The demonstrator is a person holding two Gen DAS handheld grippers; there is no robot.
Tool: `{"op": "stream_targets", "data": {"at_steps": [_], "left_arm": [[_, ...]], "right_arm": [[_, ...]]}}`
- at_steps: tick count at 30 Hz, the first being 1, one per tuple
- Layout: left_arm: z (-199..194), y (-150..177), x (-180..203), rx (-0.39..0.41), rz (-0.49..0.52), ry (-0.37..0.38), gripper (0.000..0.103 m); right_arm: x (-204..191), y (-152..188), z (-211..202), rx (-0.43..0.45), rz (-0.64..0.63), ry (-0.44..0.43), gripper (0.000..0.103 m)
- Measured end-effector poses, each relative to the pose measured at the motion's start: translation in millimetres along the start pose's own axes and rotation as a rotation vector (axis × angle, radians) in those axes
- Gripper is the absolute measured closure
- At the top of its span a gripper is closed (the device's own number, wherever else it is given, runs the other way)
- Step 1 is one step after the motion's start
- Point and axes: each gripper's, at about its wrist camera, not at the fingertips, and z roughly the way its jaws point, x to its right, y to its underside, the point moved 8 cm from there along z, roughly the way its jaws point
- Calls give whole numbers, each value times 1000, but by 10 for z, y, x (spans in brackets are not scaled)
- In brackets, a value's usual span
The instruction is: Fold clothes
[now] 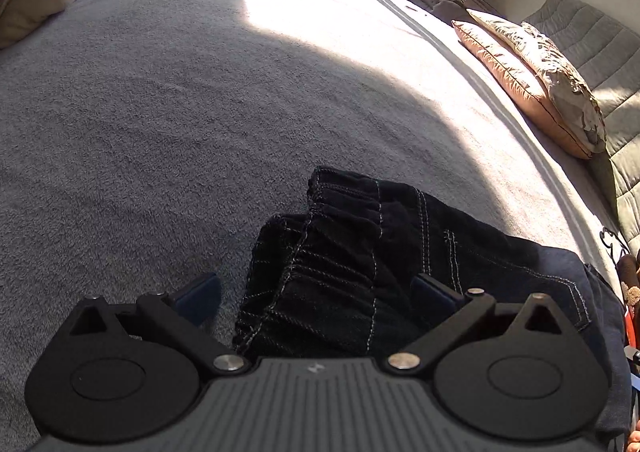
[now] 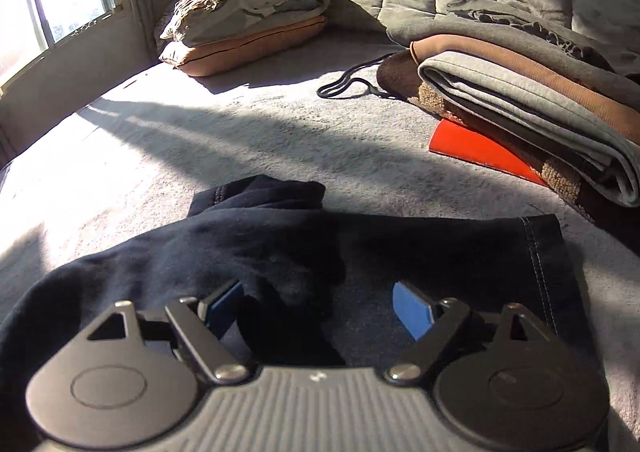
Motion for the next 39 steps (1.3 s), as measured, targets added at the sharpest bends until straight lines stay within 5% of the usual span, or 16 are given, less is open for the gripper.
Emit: {"op": "stream_targets", "data": {"at_steps": [3,8,12,17,20,24,32,39], "left_arm": [[31,56,126,15,78,-34,0],[49,65,117,32,100,-51,1],[40,61,142,53,139,-68,5],[-16,18,175,108,177,-116,33],[-106,-52,169,131,164,-98,48],[-198,-114,199,157,169,-76,61],[-521,-321,247,236,153,-32,76],[-809,-578,-4,359,147,-164,79]], "right_arm": [[173,56,48,-56,89,-64,16],[-385,160,-30,-92,29,-272,15],[-622,253,-46,-73,-134,-219,19],[-751,246,-126,0,-239,-218,70],[-798,225,-180,43,-266,-227,88],[-864,212,-275,93,-288,-235,91],[-1129,88,-874,366,-320,-374,93],[-1463,104,-1266,553,-400,-461,93]]}}
